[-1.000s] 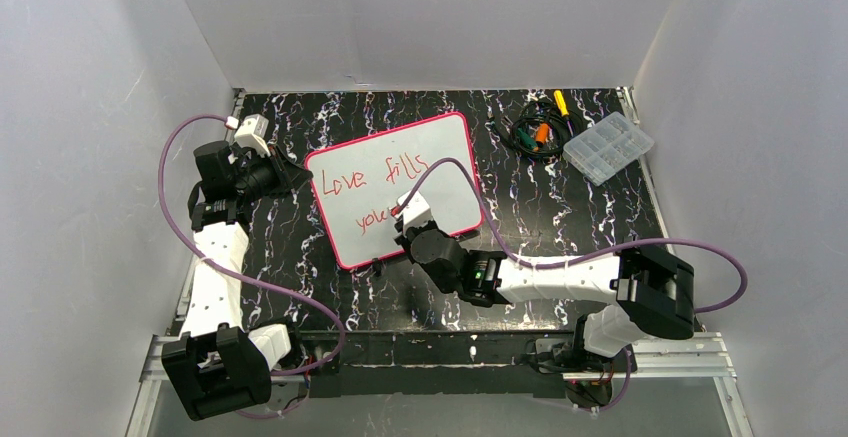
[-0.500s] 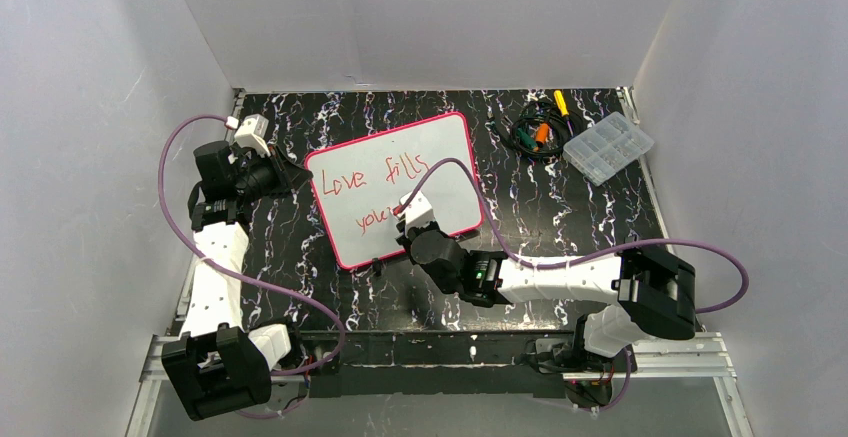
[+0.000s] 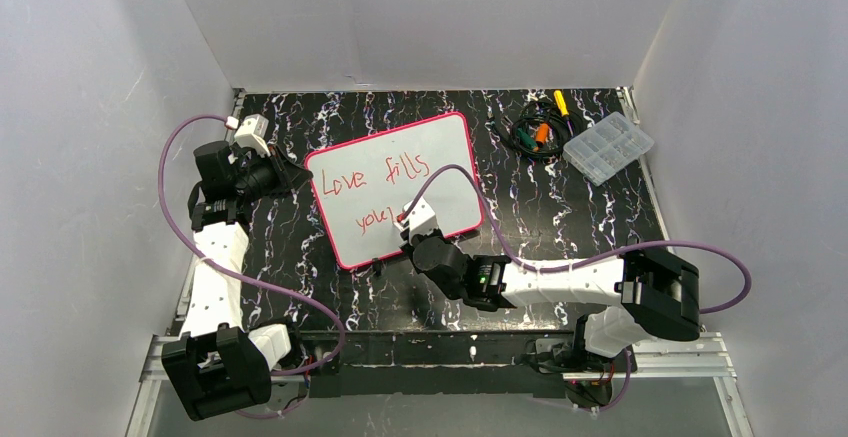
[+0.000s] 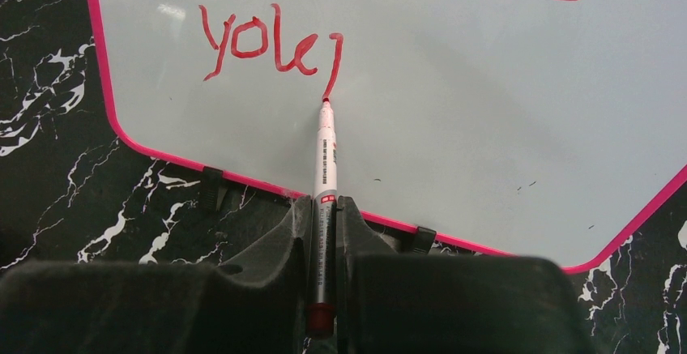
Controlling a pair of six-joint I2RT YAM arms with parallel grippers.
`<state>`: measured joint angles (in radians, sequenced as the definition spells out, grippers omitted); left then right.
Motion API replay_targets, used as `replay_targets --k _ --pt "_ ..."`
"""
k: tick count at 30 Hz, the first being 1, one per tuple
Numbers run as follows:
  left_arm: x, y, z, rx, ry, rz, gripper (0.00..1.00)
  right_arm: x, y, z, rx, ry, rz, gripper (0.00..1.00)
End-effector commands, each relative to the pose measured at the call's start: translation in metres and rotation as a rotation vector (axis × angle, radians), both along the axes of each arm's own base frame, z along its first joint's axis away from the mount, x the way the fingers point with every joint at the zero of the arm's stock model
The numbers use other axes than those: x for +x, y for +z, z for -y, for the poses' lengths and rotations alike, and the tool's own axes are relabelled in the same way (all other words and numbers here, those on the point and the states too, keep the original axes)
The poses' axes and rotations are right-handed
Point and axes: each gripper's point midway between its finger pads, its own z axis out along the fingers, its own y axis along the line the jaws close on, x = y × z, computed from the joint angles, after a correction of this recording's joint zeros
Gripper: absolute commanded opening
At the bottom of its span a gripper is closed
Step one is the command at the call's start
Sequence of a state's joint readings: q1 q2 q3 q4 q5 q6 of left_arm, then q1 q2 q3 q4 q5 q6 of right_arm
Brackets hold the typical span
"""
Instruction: Write a sentence on the whiteboard
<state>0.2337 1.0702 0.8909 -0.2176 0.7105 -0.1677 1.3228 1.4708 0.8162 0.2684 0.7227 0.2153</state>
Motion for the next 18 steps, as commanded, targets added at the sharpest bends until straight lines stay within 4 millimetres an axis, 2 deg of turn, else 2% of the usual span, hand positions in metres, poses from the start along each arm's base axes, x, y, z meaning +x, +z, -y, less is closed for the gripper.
replay_targets --k 1,10,18 --pt "-0.007 0.002 0.004 -0.007 -0.018 0.009 0.02 0.011 0.024 0.001 0.057 -0.061 0.048 0.01" --pt "-0.006 0.002 0.004 -0.006 -0.017 0.008 0.02 0.021 0.04 -0.002 0.083 -0.098 0.103 0.01" --pt "-0.006 0.002 0.004 -0.006 -0.017 0.008 0.02 0.027 0.041 0.006 0.073 -0.141 0.113 0.01"
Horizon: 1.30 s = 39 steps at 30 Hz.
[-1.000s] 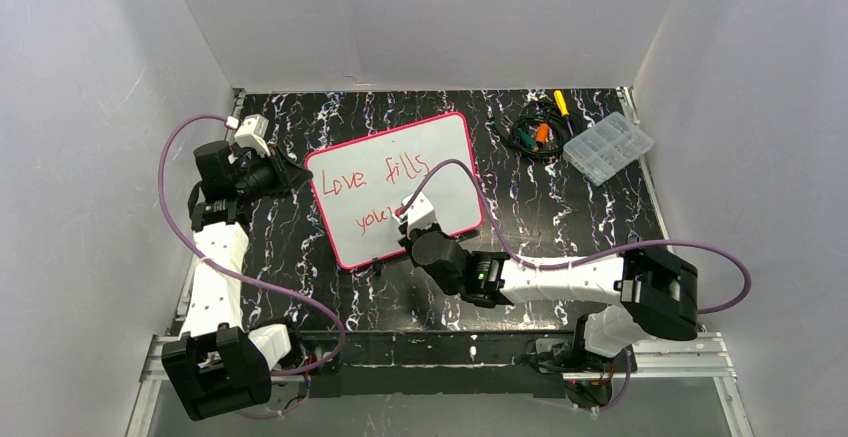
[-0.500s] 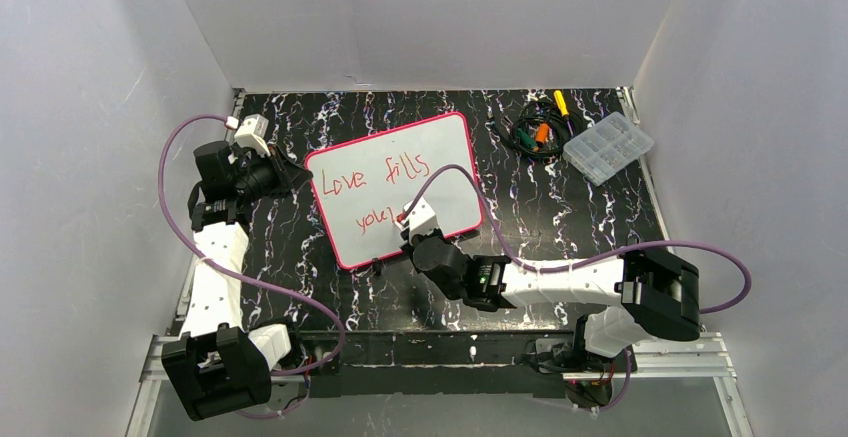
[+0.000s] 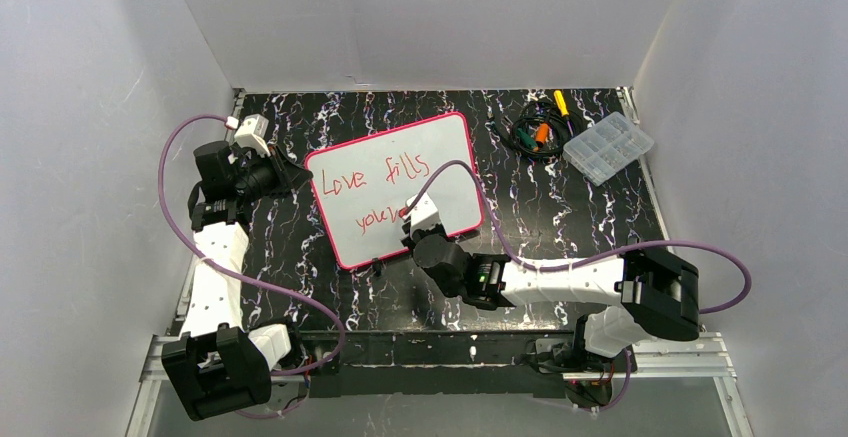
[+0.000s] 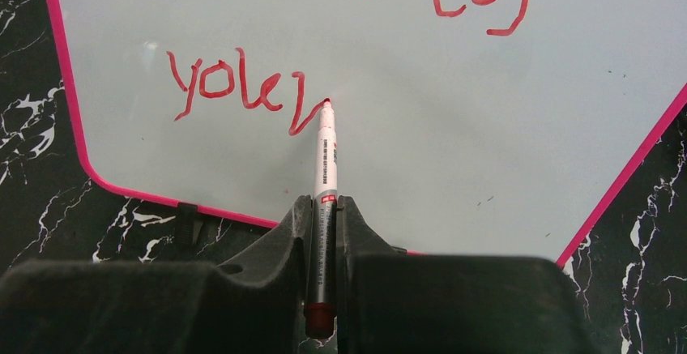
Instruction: Write a sentence on the whiteboard
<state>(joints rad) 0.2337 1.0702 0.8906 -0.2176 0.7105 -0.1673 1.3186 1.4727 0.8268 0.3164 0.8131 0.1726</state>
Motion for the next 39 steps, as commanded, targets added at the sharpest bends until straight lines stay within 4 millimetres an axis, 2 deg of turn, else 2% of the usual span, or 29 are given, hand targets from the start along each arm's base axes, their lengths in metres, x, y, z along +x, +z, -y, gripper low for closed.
replay_targets --k 1,5,9,12,15,18,28,39 --pt "-0.006 0.002 0.004 -0.006 -0.017 0.007 0.02 0.012 0.023 0.002 0.06 -0.067 0.04 0.01" --pt "-0.006 0.002 0.004 -0.007 -0.018 0.008 0.02 0.01 0.017 0.009 0.052 -0.077 0.025 0.01" --pt "-0.006 0.002 0.004 -0.008 -0.018 0.007 0.02 0.006 0.016 0.007 0.05 -0.047 0.018 0.01" --pt "-0.006 0.001 0.004 -0.007 -0.018 0.006 0.02 0.004 0.033 0.006 0.09 -0.02 0.037 0.01" --pt "-0.006 0.001 0.004 -0.006 -0.017 0.005 0.02 0.003 0.053 0.015 0.132 -0.024 0.059 0.01" --pt "-0.005 0.001 0.004 -0.009 -0.019 0.004 0.02 0.006 0.06 0.027 0.136 -0.046 0.077 0.01" --pt "-0.005 0.001 0.004 -0.01 -0.02 0.004 0.02 0.025 0.045 0.034 0.114 -0.061 0.05 0.01" --pt "-0.005 0.001 0.004 -0.01 -0.02 0.004 0.02 0.028 0.016 0.034 0.05 -0.061 0.005 0.01"
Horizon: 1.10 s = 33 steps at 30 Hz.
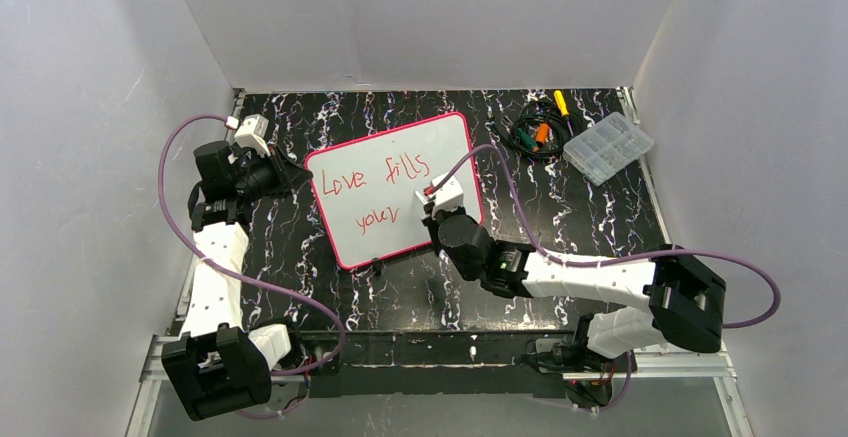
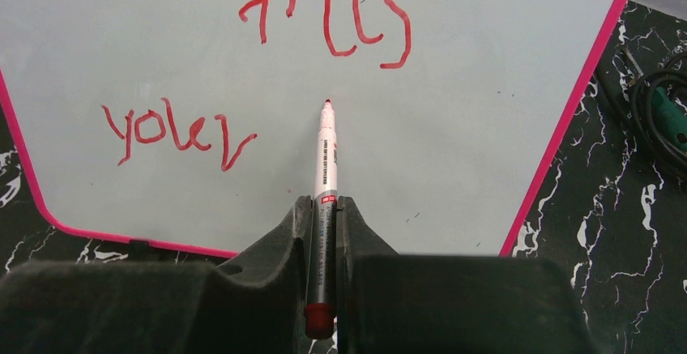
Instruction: Write a sentence on the whiteboard
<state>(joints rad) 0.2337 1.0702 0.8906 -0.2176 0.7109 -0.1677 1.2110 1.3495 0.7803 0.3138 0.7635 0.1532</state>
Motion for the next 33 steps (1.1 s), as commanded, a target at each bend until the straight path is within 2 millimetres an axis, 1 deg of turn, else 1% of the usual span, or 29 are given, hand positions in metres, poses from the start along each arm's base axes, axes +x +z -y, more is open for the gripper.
replay_targets --k 1,11,15,18,20,23,29,33 --pt "-0.005 0.002 0.004 -0.009 -0.021 0.005 0.02 0.0 -0.011 0.001 -0.015 -0.006 -0.016 0.01" --pt "-0.005 0.002 0.004 -0.009 -0.02 0.006 0.02 -0.015 -0.038 0.012 -0.017 0.007 -0.113 0.01" --pt "-0.005 0.002 0.004 -0.008 -0.018 0.007 0.02 -0.021 -0.048 0.013 -0.021 0.015 -0.147 0.01" --pt "-0.006 0.002 0.004 -0.008 -0.019 0.006 0.02 -0.025 -0.053 0.012 -0.02 0.026 -0.162 0.01" --pt "-0.006 0.002 0.004 -0.008 -0.018 0.007 0.02 -0.026 -0.052 0.011 -0.018 0.026 -0.162 0.01" --pt "-0.006 0.002 0.004 -0.009 -0.019 0.005 0.02 -0.023 -0.046 0.013 -0.004 0.009 -0.142 0.01" --pt "-0.006 0.001 0.004 -0.007 -0.018 0.004 0.02 -0.01 -0.021 0.011 0.04 -0.038 -0.066 0.01" --pt "-0.006 0.001 0.004 -0.008 -0.017 0.003 0.02 -0.004 -0.01 0.009 0.06 -0.063 -0.03 0.01"
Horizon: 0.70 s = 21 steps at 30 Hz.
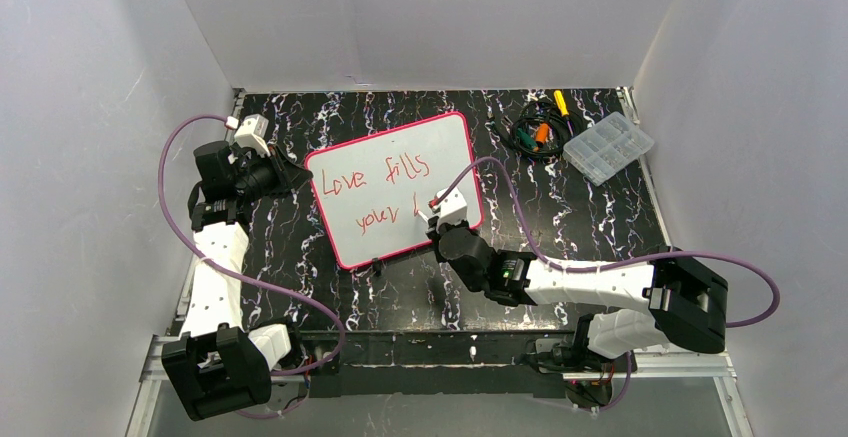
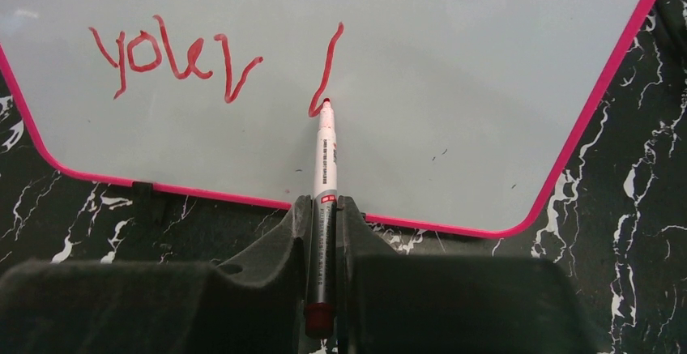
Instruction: Write a sentence on the whiteboard
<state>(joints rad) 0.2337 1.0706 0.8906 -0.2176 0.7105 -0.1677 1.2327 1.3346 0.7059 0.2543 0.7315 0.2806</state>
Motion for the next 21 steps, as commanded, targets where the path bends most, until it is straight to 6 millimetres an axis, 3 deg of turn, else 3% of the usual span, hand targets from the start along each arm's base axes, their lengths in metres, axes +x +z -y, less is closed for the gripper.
replay_targets --k 1,10,21 --pt "-0.006 0.001 0.004 -0.007 -0.017 0.005 0.02 0.017 0.03 0.001 0.059 -0.083 0.086 0.01" --pt "-0.006 0.001 0.004 -0.008 -0.019 0.005 0.02 0.019 0.027 0.006 0.029 -0.101 0.086 0.01" --pt "-0.006 0.002 0.004 -0.007 -0.017 0.007 0.02 0.005 -0.005 0.014 0.005 -0.079 -0.012 0.01"
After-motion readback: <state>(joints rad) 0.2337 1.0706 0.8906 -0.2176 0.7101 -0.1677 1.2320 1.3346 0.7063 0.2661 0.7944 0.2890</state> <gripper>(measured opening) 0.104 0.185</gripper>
